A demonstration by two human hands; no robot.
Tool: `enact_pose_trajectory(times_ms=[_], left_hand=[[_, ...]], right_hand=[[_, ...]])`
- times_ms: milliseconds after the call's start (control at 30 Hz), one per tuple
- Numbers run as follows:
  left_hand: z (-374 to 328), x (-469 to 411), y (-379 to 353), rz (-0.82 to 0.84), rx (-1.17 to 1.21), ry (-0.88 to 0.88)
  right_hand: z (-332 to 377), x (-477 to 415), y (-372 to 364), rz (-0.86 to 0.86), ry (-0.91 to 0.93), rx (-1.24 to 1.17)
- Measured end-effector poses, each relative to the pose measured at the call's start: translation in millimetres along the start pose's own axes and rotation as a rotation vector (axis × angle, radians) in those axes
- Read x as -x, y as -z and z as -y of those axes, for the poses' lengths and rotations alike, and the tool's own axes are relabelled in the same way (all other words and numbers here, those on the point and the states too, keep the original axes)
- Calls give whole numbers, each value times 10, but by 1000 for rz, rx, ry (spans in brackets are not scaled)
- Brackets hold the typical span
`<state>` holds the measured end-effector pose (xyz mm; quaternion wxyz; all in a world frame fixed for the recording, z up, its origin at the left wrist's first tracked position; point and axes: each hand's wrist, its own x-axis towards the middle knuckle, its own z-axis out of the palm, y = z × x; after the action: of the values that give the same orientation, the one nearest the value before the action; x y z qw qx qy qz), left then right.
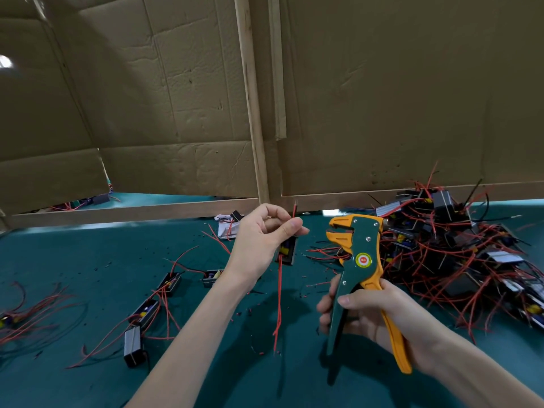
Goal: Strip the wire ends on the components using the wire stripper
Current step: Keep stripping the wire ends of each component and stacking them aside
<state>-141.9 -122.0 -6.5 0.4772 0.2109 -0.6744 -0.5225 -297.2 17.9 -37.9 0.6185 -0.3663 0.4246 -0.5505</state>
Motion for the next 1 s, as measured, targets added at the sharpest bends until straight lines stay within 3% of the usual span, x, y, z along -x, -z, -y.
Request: enact_pose_trajectory(times_ms=[500, 667, 1000], left_hand=[[123, 43, -81, 46, -164, 118], [20, 74, -94, 87, -47, 136], [-99, 67, -40, 125, -28, 142]], right_hand=[[18, 1, -3, -4, 3, -27], [37, 19, -9, 16, 21, -16], [28, 27, 0, 108, 4, -48]])
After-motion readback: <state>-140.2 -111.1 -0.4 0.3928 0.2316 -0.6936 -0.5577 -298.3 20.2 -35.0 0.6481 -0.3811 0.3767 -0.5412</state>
